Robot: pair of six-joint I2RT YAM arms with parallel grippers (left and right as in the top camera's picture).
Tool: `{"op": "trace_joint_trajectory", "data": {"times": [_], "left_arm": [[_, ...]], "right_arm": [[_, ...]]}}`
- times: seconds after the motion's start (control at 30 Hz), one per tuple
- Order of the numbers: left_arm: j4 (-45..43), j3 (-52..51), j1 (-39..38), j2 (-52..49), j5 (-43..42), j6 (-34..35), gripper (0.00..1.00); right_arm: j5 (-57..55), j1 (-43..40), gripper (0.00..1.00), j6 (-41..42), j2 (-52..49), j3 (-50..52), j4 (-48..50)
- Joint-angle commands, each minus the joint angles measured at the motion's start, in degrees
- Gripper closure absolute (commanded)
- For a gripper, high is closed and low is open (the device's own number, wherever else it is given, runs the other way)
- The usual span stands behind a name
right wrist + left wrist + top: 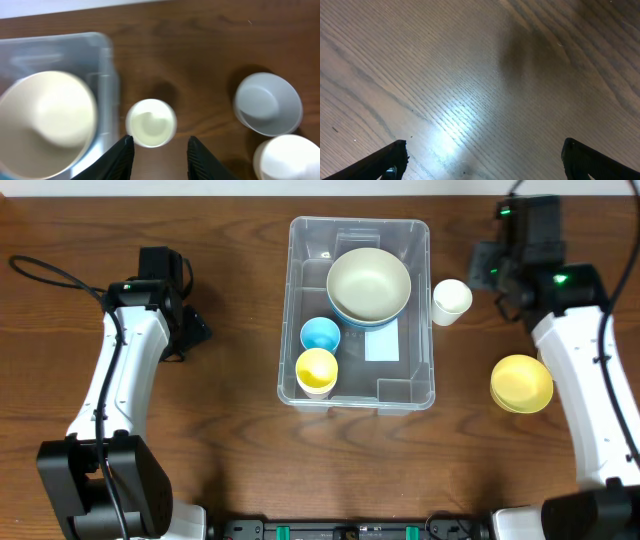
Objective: Pack container
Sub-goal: 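Open the right gripper and withdraw it toward the white cup, then grasp the white cup's rim with the right gripper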
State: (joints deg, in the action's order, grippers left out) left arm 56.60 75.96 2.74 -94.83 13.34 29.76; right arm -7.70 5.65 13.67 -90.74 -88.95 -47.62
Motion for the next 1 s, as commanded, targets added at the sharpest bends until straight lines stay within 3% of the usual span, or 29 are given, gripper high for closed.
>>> {"op": "trace_joint_trajectory", "data": {"times": [0.0,0.63,0.7,0.8,0.97], "left_arm": [[0.2,-0.1,0.1,0.2,0.9,-0.2,0.02],[0.2,-0.1,0.1,0.2,0.9,-0.2,0.02],[0.2,-0.1,0.1,0.2,0.9,-0.2,0.02],[0.2,-0.1,0.1,0.2,0.9,-0.2,0.02],[0.2,-0.1,0.1,0.2,0.9,-0.2,0.02]], "right_arm": [[6.3,-3.7,0.63,-0.8,-3.0,-0.2,-0.3],[12.9,-6.7,0.64,-3.0,-24.2,-0.2,3.1],[12.9,-6.7,0.69,-3.0,-25.3,-0.2,3.1],[12.9,-6.7,0.91,-3.0,-26.1,-0.2,3.3],[12.9,-6.7,0.98,-3.0,-26.1,-0.2,3.3]]}}
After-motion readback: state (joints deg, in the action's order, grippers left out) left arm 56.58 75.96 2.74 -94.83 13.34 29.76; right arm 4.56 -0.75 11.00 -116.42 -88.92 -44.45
